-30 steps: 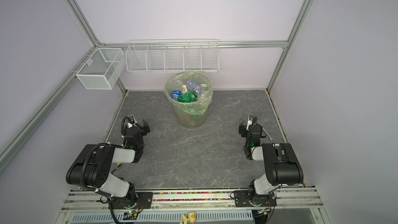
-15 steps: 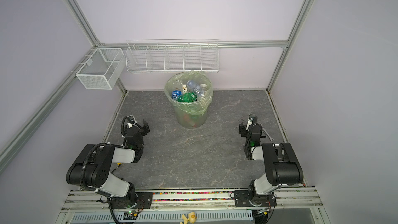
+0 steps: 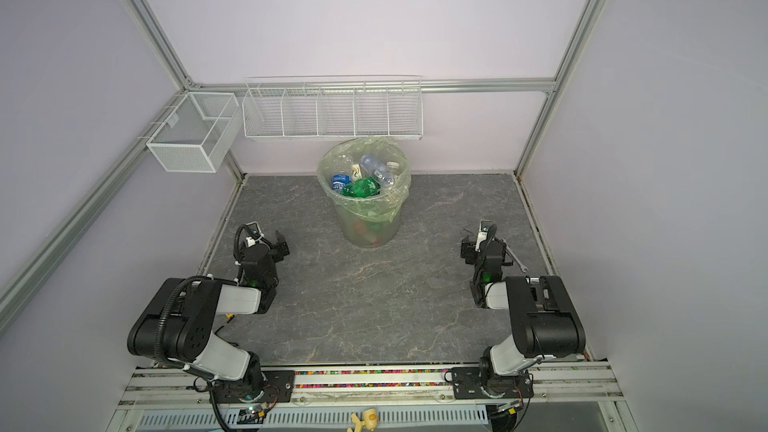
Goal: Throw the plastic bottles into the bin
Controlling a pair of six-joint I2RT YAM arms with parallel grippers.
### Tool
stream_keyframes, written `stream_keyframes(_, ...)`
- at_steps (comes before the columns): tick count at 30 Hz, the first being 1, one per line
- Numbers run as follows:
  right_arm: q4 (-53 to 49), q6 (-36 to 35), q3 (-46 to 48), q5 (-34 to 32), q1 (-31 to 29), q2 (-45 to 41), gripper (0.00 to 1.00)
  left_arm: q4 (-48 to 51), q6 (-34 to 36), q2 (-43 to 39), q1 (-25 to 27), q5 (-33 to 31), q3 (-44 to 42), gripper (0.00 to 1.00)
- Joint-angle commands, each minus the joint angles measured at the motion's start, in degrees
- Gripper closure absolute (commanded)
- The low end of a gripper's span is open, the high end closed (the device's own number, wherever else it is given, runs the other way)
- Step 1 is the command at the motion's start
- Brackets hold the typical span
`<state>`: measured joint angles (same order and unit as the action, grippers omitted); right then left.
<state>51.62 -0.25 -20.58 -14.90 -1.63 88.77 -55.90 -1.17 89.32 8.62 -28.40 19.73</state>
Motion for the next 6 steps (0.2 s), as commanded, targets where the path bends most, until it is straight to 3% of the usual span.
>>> stream_keyframes(1, 0.22, -0.45, -0.52, 1.05, -0.1, -0.81, 0.11, -1.66, 0.96, 0.52, -0.44, 0.33, 0.88, 0.01)
stream_keyframes(6, 0.23, -0.46, -0.45, 0.92, -0.2, -0.91, 0.11, -1.65, 0.95, 0.52, -0.45, 0.36, 0.93, 0.01)
